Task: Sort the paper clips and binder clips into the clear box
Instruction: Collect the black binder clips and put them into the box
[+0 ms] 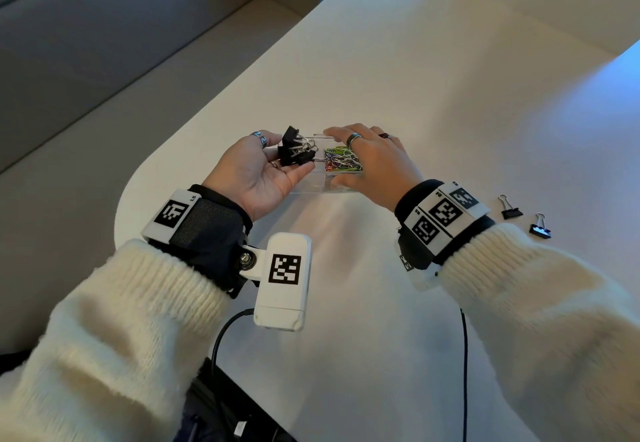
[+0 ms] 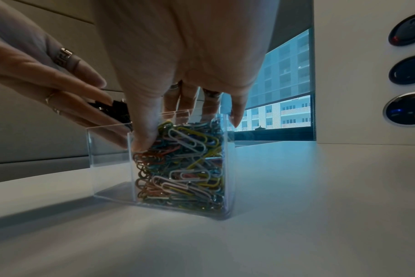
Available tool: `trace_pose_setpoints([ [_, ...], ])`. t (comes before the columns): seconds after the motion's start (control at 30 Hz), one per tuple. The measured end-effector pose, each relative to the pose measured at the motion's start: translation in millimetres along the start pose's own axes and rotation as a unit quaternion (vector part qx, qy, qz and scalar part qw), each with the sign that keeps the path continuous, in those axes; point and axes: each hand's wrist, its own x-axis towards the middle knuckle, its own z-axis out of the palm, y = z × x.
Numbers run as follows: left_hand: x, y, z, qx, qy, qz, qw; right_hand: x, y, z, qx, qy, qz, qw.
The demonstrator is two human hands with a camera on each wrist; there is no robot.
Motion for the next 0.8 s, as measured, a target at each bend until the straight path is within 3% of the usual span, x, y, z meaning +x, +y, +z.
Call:
trace_pose_setpoints([
  [0.2,-11.3,-1.5,0.0,0.049,0.0,0.016,0.999,-1.2,-0.8,0.7,-0.004,0.003,-0.001,1.0],
  [0.43,-19.1,-4.0,-12.5,0.147,0.043,0.085,0.984,-3.2,-1.9,0.7,-0.002,0.002,0.001,1.0],
  [0.6,-20.0,1.7,-22.4,0.3,0.083,0.203,0.928,-5.9,-2.3,-4.3,-0.012,-0.011,0.011,1.0],
  [0.7,-5.8,12.9,-25.2,0.356,0.103,0.238,0.898,-10.7,0.4,-11.3,-0.005,-0.025,0.026,0.999],
  [0.8,23.6,22.0,-20.2,0.462,0.106,0.257,0.842,-15.8,7.5,-18.7,-0.002,-0.041,0.045,0.998],
])
